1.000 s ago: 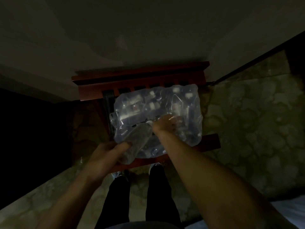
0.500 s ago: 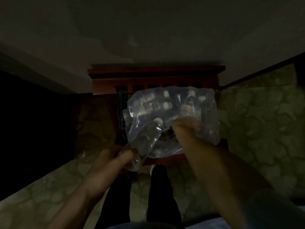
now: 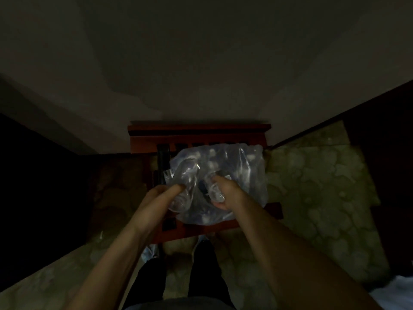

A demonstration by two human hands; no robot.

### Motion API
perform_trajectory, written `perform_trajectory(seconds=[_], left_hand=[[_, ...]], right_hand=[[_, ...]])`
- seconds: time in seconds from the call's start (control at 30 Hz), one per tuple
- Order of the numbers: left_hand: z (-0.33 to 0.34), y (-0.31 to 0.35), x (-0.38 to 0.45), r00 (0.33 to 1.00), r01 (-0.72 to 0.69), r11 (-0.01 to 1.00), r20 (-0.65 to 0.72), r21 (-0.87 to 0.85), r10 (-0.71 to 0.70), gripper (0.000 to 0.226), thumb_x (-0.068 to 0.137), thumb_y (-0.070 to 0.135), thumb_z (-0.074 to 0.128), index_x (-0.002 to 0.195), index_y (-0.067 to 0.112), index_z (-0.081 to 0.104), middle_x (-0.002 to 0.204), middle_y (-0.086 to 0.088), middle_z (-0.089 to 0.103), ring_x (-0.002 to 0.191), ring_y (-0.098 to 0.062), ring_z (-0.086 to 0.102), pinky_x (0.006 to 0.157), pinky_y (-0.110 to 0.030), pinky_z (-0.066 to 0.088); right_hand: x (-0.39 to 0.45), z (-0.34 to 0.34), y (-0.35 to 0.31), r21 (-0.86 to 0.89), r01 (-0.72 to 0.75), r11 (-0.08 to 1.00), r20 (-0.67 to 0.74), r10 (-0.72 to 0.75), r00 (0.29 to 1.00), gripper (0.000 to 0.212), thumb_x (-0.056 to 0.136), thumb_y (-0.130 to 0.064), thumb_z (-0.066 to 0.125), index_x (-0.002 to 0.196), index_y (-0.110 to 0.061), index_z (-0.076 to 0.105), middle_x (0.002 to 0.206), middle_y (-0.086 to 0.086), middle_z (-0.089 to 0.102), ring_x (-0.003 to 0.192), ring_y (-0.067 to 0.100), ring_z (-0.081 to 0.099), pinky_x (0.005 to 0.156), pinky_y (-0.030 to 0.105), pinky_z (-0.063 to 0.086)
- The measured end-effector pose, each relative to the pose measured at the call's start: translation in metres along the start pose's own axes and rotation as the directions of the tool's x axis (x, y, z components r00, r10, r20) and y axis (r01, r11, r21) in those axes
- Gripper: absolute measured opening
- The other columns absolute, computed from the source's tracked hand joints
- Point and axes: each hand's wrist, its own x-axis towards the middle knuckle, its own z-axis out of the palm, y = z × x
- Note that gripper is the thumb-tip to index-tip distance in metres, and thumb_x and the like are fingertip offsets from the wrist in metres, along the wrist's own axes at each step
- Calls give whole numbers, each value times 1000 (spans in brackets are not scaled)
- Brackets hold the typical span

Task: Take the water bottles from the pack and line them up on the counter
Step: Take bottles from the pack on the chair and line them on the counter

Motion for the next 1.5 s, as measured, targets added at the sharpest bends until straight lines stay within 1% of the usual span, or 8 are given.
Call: perform_trajectory(seconds=[0.1, 0.23, 0.5, 0.73, 0.93, 1.17, 1.33, 1.5], left_hand=[[1, 9, -6, 999, -36, 999, 35, -23, 37, 56, 78, 53, 72, 119, 15, 67, 115, -5, 73, 107, -22, 69, 96, -44, 54], [2, 19, -21, 994, -85, 993, 58, -78, 89, 37, 82, 48, 71, 108, 22, 68, 100, 2, 76, 82, -9, 75, 66, -25, 56], [1, 27, -70, 962, -222, 956, 114, -190, 246, 29, 83, 40, 70, 104, 20, 73, 86, 5, 79, 74, -9, 76, 53, -20, 57], [-24, 49, -140, 854, -516, 853, 24, -83, 519, 67, 57, 47, 78, 119, 23, 66, 101, 1, 78, 90, -18, 76, 74, -33, 58], [-51, 51, -223, 630, -759, 633, -70, 155, 773, 62, 68, 29, 80, 121, 47, 53, 110, 27, 69, 99, 5, 68, 69, -8, 54], [-80, 44, -298, 386, -840, 425, -178, 337, 905, 63, 72, 19, 76, 125, 41, 51, 110, 22, 69, 96, -1, 70, 73, -17, 57], [-117, 49, -342, 231, -855, 308, -225, 416, 947, 64, 71, 27, 72, 130, 33, 48, 105, 20, 71, 91, 2, 71, 76, -18, 58], [-198, 44, -388, 224, -836, 300, -212, 459, 951, 69, 72, 39, 71, 134, 31, 41, 108, 11, 72, 98, 0, 70, 84, -30, 60]], right_hand=[[-33, 1, -2, -53, 66, 996, 35, -65, 997, 43, 87, -39, 68, 121, -16, 56, 131, 12, 54, 111, 29, 57, 68, 37, 53], [-82, -7, -2, 52, 109, 993, 103, -114, 988, 22, 86, -35, 66, 90, -14, 62, 93, 10, 65, 81, 23, 63, 62, 33, 53], [-161, -29, 16, 392, 255, 884, 206, -355, 912, 45, 79, -34, 78, 115, -10, 64, 114, 14, 69, 92, 28, 71, 62, 34, 60], [-220, -24, 28, 416, 583, 698, 421, -716, 557, 53, 73, -22, 82, 118, -2, 62, 109, 17, 72, 104, 32, 70, 92, 49, 55], [-277, -2, 49, 483, 705, 519, 566, -800, 201, 59, 79, -19, 73, 134, -12, 52, 128, 15, 65, 119, 32, 62, 93, 42, 54], [-342, 44, 84, 445, 849, 284, 491, -871, 34, 40, 65, -49, 84, 101, -42, 70, 112, 3, 74, 105, 22, 71, 83, 35, 59], [-386, 75, 87, 407, 912, 52, 458, -875, -155, 47, 72, -41, 80, 111, -18, 70, 104, 6, 77, 98, 23, 73, 78, 30, 58], [-441, 142, 113, 369, 926, -77, 448, -858, -250, 63, 71, -48, 76, 116, -6, 62, 99, 4, 78, 92, 20, 75, 74, 27, 59]])
